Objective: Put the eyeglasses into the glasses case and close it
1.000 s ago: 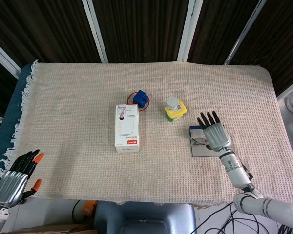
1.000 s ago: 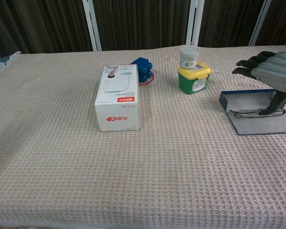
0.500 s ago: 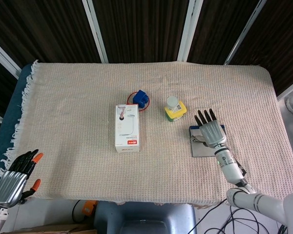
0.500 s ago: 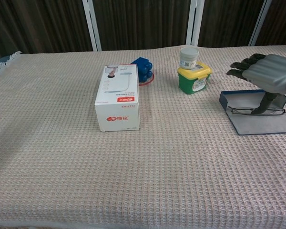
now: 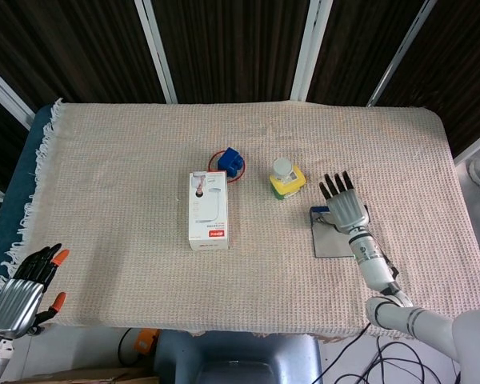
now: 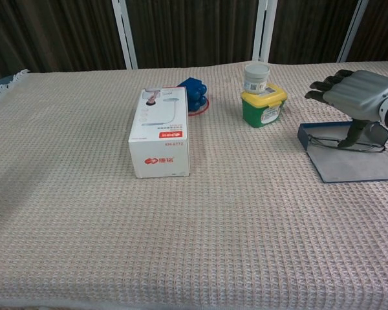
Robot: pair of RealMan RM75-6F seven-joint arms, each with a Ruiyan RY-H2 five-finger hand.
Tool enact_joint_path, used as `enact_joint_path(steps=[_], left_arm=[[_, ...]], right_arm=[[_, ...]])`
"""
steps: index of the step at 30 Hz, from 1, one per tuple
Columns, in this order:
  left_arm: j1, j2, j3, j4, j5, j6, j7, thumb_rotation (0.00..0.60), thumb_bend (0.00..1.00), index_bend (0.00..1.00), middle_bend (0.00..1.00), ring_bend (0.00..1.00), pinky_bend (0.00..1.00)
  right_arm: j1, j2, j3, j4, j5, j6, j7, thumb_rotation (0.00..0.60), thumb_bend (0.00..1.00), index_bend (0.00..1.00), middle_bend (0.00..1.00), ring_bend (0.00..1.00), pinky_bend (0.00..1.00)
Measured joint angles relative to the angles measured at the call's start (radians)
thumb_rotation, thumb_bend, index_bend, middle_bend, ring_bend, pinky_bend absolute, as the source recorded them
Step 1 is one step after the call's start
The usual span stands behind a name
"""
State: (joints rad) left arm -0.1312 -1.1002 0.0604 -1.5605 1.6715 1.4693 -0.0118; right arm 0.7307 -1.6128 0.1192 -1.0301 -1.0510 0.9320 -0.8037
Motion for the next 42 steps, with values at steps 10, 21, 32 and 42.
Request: enact_joint_path(steps=[10,21,32,42], left_arm=[[0.000,0.001,-0.001,0.001,-0.002,0.001,-0.003,0.600,0.39,0.00,0.00,0.00,0.13],[-0.001,-0.001,-0.002,0.000,-0.004,-0.003,0.004,0.600,0.39,0.00,0.00,0.00,0.13],[0.000,-0.001,-0.001,-0.003,-0.001,-0.002,0.008,0.600,0.39,0.00,0.00,0.00,0.13],[0.002,-0.002,0.002,-0.005,0.007,0.006,0.012,0.600,0.39,0.00,0.00,0.00,0.13]], right_arm=[[0.029,-0.021,0.008,0.044,-0.010,-0.010,-0.030,0.600,0.10,0.09,0.00,0.00,0.00],[0.041,-0.035,-0.006,0.104,-0.047,-0.023,-0.031,0.600,0.10,0.09,0.00,0.00,0.00],[0.017,0.018,-0.018,0.021,-0.072,-0.014,0.008,0.600,0.10,0.09,0.00,0.00,0.00],[-0.042,0.127,-0.048,-0.154,-0.114,0.054,0.031,0.600,0.09,0.11,0.00,0.00,0.00]])
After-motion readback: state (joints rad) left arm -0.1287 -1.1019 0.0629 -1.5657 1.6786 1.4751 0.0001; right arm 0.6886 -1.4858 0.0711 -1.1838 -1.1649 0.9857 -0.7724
